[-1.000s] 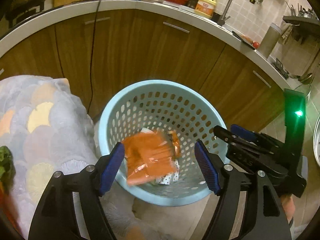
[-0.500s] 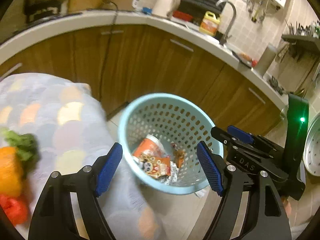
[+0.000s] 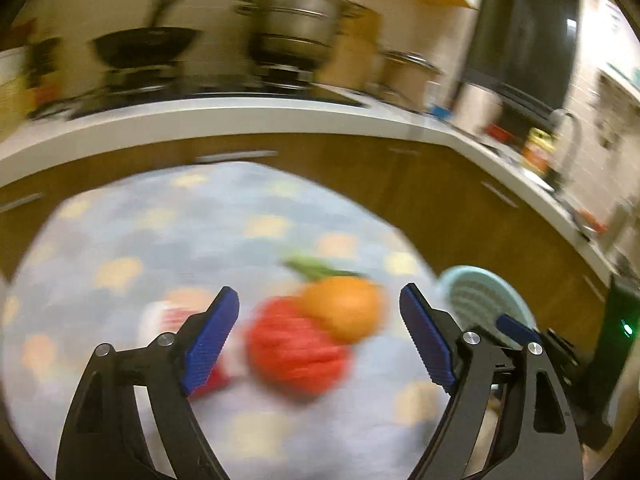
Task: Collect trash
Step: 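Grasp the white-and-red paper cup with the left tool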
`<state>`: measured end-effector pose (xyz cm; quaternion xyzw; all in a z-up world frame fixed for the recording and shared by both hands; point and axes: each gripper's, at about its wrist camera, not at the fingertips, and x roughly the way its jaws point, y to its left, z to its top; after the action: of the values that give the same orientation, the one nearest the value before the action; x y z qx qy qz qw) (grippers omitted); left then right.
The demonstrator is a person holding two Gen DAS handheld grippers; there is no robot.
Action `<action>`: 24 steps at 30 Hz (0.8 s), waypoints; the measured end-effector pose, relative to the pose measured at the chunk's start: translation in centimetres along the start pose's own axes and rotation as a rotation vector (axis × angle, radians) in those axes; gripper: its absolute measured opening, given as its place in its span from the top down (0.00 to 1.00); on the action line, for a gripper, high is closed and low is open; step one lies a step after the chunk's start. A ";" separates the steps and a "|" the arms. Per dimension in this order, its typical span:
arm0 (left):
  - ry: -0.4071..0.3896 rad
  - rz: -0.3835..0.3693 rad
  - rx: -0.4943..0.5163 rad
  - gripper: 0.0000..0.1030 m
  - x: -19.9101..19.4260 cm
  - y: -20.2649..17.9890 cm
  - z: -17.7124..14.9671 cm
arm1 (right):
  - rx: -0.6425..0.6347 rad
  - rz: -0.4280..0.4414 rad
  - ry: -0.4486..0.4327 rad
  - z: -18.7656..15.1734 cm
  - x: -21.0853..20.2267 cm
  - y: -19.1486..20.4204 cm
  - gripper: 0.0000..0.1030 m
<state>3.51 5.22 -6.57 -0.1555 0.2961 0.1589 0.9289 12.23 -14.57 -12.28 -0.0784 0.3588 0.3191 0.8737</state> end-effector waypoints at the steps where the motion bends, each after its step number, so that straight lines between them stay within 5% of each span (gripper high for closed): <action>1: 0.002 0.016 -0.010 0.20 -0.1 1.0 0.0 | -0.015 0.031 0.010 -0.2 0.5 1.2 0.48; 4: 0.041 0.064 -0.064 0.20 0.2 5.0 -0.8 | -0.048 0.087 0.043 -0.5 1.9 4.5 0.47; 9: 0.105 0.014 -0.160 0.20 1.2 8.9 -2.2 | -0.102 0.111 0.044 -0.3 3.0 7.5 0.40; 13: 0.136 -0.056 -0.185 0.20 2.3 9.3 -2.7 | -0.108 0.129 0.037 -0.3 3.3 8.4 0.39; 24: 0.188 -0.028 -0.160 0.26 5.0 9.0 -3.8 | -0.092 0.160 0.078 -1.0 4.7 8.7 0.34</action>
<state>2.00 12.88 -14.32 -0.2474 0.3659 0.1540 0.8839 8.86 -5.81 -15.43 -0.1022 0.3827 0.4006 0.8262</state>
